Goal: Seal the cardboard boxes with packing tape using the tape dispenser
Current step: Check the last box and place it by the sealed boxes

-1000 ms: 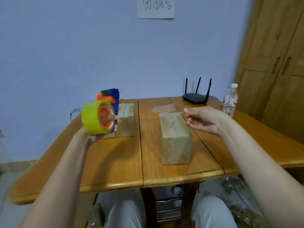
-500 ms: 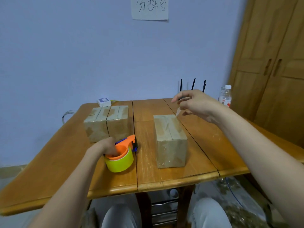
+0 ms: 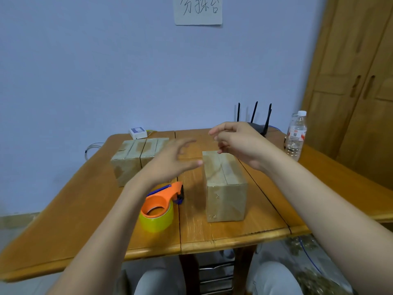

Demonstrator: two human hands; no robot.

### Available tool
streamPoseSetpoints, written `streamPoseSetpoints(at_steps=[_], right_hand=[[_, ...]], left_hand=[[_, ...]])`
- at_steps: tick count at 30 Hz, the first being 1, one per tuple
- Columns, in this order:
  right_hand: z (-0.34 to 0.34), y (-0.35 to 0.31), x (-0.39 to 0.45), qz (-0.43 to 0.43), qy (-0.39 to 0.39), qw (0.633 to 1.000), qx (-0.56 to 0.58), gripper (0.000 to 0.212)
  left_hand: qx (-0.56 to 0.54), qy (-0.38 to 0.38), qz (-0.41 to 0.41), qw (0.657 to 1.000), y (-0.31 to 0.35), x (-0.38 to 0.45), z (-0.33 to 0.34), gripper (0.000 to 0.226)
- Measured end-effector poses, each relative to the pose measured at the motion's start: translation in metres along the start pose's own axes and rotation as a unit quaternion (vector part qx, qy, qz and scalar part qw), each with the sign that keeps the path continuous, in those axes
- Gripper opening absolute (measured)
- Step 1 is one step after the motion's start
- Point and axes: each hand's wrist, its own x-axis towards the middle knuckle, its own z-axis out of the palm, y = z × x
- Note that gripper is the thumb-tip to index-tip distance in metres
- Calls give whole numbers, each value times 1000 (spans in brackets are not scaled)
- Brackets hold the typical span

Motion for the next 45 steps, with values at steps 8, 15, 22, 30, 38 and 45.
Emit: streamPoseSetpoints(at_steps=[8, 15, 22, 30, 38, 45], right_hand=[[4, -6, -11, 29, 2, 996, 81, 18], [-8, -9, -13, 55, 16, 986, 156, 20], [-24, -7, -13, 31, 74, 997, 24, 41], [-24, 0, -29, -93, -90, 956, -262, 59], [-22, 10, -32, -42, -59, 980, -188, 16], [-34, 20, -36, -13, -65, 986, -154, 20]], left_hand=[[-109, 150, 44, 982, 39, 2, 24, 32], [-44, 152, 44, 986, 39, 0, 31, 9], [5, 101, 19, 995, 40, 1, 9, 7], [49, -7, 62, 997, 49, 4, -4, 29], [54, -78, 45, 994, 51, 6, 1, 32], [-3, -179, 22, 984, 46, 12, 6, 20]])
